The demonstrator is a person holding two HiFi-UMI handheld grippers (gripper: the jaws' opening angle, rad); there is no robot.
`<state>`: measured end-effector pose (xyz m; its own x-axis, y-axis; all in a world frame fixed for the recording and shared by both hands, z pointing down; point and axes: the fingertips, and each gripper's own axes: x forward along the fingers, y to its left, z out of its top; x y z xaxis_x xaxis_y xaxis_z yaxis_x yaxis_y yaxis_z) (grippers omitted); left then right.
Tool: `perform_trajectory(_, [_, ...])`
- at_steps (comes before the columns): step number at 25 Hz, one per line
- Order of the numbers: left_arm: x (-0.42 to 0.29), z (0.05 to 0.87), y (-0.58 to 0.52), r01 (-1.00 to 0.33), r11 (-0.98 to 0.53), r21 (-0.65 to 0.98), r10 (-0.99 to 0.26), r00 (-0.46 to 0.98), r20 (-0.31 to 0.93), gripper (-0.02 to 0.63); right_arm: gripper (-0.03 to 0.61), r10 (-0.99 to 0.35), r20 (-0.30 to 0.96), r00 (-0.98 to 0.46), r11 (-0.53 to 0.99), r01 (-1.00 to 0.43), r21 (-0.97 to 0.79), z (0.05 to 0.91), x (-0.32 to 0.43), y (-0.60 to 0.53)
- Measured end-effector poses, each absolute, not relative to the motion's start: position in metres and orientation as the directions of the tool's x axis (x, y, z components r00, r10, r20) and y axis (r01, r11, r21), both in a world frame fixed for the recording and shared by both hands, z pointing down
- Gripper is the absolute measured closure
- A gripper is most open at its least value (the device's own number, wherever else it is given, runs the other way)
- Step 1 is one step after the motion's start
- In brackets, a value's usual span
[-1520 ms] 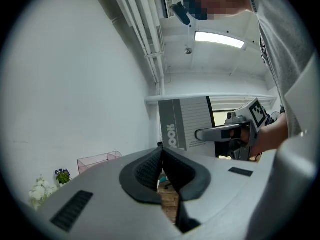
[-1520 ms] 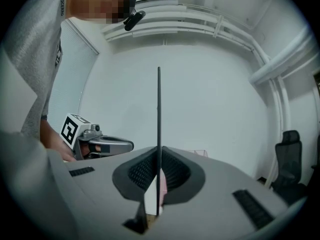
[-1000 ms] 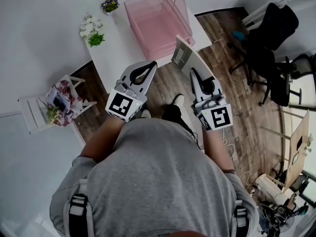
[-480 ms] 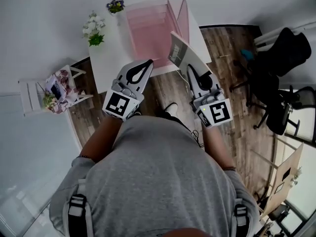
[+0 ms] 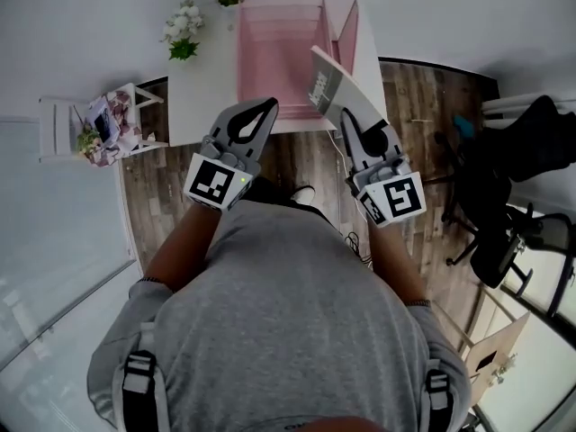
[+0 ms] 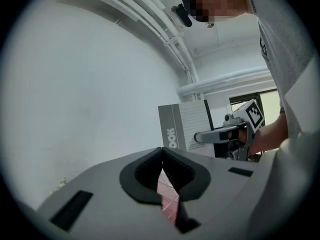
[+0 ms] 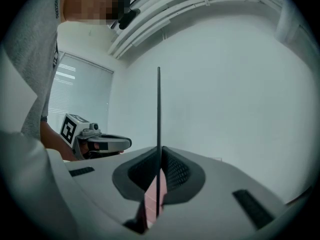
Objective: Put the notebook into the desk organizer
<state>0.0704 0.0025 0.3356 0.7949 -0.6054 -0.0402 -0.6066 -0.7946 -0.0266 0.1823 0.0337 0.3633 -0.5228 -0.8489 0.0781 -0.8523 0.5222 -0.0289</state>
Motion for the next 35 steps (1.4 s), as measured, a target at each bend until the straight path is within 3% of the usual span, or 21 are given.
perform_trajectory(11, [0.051,0.337,-0.044,-0.665,-0.746,-0.019,-0.664,0.746,-0.057,0.594,0.563,-0.798,0.082,-0.597,0.593,-0.802,-0.067,0.367,0.166,-0.016])
perform_trajectory(25, [0.027,0.337,-0.142,-0.638,-0.769,-0.017,-0.635,0.768,-0.085,0.594,0.563,-0.760,0.163,-0.629,0.621,-0.777,-0.102,0.371,0.129,-0.118])
perform_trajectory(35, [0.034,0.342,-0.172,-0.657,-0.754,0.005,-0.654,0.750,-0.096,0.595,0.561,-0.692,0.188,-0.697,0.657,-0.716,-0.237,0.383,0.128,-0.148])
